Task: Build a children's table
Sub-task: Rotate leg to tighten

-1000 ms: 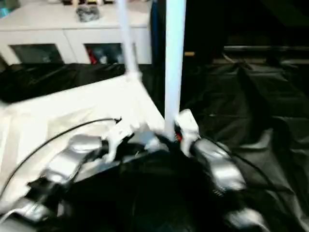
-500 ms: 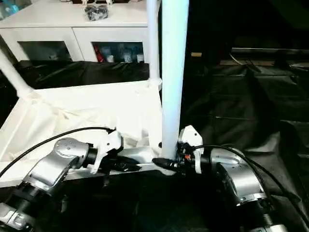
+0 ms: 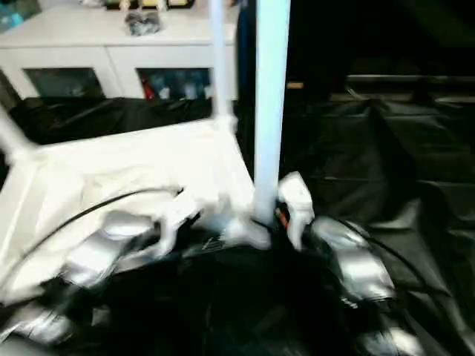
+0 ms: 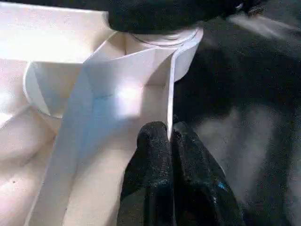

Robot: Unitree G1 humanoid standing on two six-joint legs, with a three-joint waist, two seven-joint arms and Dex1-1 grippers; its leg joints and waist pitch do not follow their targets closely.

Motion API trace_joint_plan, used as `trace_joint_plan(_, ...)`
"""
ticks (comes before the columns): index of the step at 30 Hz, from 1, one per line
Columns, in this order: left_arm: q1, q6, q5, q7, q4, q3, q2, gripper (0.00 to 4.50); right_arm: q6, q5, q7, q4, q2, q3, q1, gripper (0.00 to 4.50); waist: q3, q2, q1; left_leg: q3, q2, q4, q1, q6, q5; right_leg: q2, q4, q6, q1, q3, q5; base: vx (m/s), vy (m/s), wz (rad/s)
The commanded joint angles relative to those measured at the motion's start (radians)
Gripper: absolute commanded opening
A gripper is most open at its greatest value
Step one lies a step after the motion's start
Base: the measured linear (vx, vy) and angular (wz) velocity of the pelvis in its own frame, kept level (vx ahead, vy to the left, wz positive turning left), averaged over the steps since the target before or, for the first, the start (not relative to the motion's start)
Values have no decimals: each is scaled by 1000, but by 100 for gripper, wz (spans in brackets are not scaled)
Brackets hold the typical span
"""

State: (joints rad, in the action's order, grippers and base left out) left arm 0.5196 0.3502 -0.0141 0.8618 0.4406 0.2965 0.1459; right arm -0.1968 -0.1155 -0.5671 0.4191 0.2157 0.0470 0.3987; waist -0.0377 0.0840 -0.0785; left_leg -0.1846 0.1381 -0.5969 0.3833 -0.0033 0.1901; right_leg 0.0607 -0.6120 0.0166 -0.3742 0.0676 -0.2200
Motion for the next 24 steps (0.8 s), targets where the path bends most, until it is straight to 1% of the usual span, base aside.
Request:
trace_joint_plan(1, 44, -16, 23, -63, -14, -15, -51, 0, -63, 10, 62, 91, -60, 52, -37, 217, 44, -13, 2, 56, 102, 84, -24, -5, 280, 116, 97, 185, 25, -63, -312, 0, 0, 0)
trace_joint_plan(2, 57, -15, 20, -87, 0, -16, -71, 0, -76, 10, 118, 113, -88, 36, -28, 212, 44, -14, 5, 53, 102, 85, -21, 5, 265, 114, 94, 190, 24, -66, -253, 0, 0, 0)
trace_joint_plan(4, 65, -17, 16, -107, 13, -19, -90, 0, -77, 24, 190, 144, -123, 21, -14, 212, 48, -16, 6, 53, 99, 83, -19, 14, 249, 116, 92, 192, 29, -64, -226, 0, 0, 0)
trace_joint_plan(5, 65, -20, 14, -107, 14, -17, -91, 0, -74, 30, 201, 150, -130, 21, -11, 212, 48, -14, 6, 52, 100, 82, -19, 17, 243, 116, 91, 195, 27, -65, -218, 0, 0, 0)
trace_joint_plan(6, 62, -26, 10, -100, 12, -10, -90, 0, -56, 44, 206, 154, -139, 32, -8, 212, 47, -7, 8, 52, 100, 83, -19, 17, 248, 117, 92, 198, 27, -64, -208, 0, 0, 0)
trace_joint_plan(7, 61, -29, 6, -97, 12, -6, -89, 0, -42, 53, 203, 157, -143, 37, -7, 212, 47, -9, 9, 53, 100, 84, -17, 18, 248, 115, 90, 198, 29, -64, -203, 0, 0, 0)
trace_joint_plan(8, 57, -36, 5, -84, 9, -1, -84, 0, -37, 43, 186, 149, -148, 32, -11, 212, 48, -9, 11, 53, 101, 84, -17, 21, 258, 117, 90, 199, 31, -65, -194, 0, 0, 0)
trace_joint_plan(9, 55, -39, 5, -78, 8, 2, -82, 0, -37, 37, 178, 145, -150, 28, -13, 262, 47, -8, 12, 54, 102, 85, -17, 22, 258, 117, 90, 200, 31, -65, -190, 0, 0, 0)
trace_joint_plan(10, 52, -44, 4, -68, 8, 6, -78, 0, -39, 19, 161, 139, -154, 17, -12, 275, 46, -7, 14, 53, 103, 86, -18, 23, 270, 116, 91, 202, 30, -64, -195, 0, 0, 0)
trace_joint_plan(12, 47, -54, 7, -49, 5, 15, -70, 0, -33, 2, 142, 124, -151, 10, -13, 280, 45, -6, 16, 54, 103, 86, -19, 22, 288, 118, 93, 203, 30, -65, -213, 0, 0, 0)
trace_joint_plan(14, 45, -56, 6, -45, 5, 18, -68, 0, -12, 12, 117, 104, -133, 26, -18, 310, 46, -6, 17, 55, 104, 87, -17, 22, 286, 116, 92, 200, 31, -65, -207, 0, 0, 0)
trace_joint_plan(15, 42, -59, 5, -37, 4, 25, -63, 0, 8, 20, 63, 57, -93, 45, -35, 310, 47, -7, 16, 53, 104, 86, -17, 25, 277, 116, 91, 200, 31, -65, -190, 0, 0, 0)
trace_joint_plan(16, 40, -59, 5, -36, 2, 26, -63, 0, 8, 15, 18, 19, -61, 52, -50, 310, 50, -9, 12, 52, 105, 83, -19, 36, 253, 115, 88, 203, 33, -66, -151, 0, 0, 0)
trace_joint_plan(17, 38, -59, 6, -35, 0, 26, -63, 0, 6, 10, -10, -6, -41, 55, -60, 310, 51, -10, 9, 50, 106, 80, -19, 44, 240, 116, 87, 206, 32, -67, -131, 0, 0, 0)
trace_joint_plan(18, 35, -60, 7, -28, -3, 27, -62, 0, 6, -7, -75, -63, 11, 58, -90, 310, 53, -10, 2, 49, 106, 76, -18, 64, 207, 116, 83, 211, 35, -67, -85, 0, 0, 0)
trace_joint_plan(19, 34, -60, 7, -25, -4, 28, -61, 0, 5, -14, -102, -87, 35, 57, -104, 310, 53, -12, -3, 49, 107, 73, -13, 86, 175, 117, 78, 213, 40, -66, -46, 0, 0, 0)
trace_joint_plan(20, 33, -61, 7, -24, -5, 28, -61, 0, 5, -19, -115, -98, 47, 56, -111, 310, 54, -14, -7, 48, 105, 70, -10, 102, 156, 118, 76, 217, 40, -65, -30, 0, 0, 0)
trace_joint_plan(21, 29, -64, 6, -14, -7, 32, -57, 0, 3, -55, -205, -165, 125, 37, -154, 310, 52, -15, -8, 48, 105, 71, -9, 108, 157, 119, 79, 216, 41, -64, -39, 0, 0, 0)
trace_joint_plan(22, 27, -65, 5, -9, -8, 34, -55, 0, 3, -65, -233, -183, 150, 30, -168, 310, 51, -16, -15, 46, 105, 68, -13, 116, 171, 119, 84, 208, 40, -65, -76, 0, 0, 0)
trace_joint_plan(23, 27, -65, 5, -7, -9, 34, -54, 0, 3, -70, -247, -192, 162, 26, -175, 310, 50, -16, -18, 46, 105, 68, -15, 119, 181, 121, 89, 205, 38, -65, -103, 0, 0, 0)
trace_joint_plan(24, 23, -65, 6, -2, -12, 36, -52, 0, 3, -85, -293, -217, 205, 12, -199, 310, 48, -16, -21, 47, 106, 69, -11, 121, 188, 120, 92, 198, 40, -64, -145, 0, 0, 0)
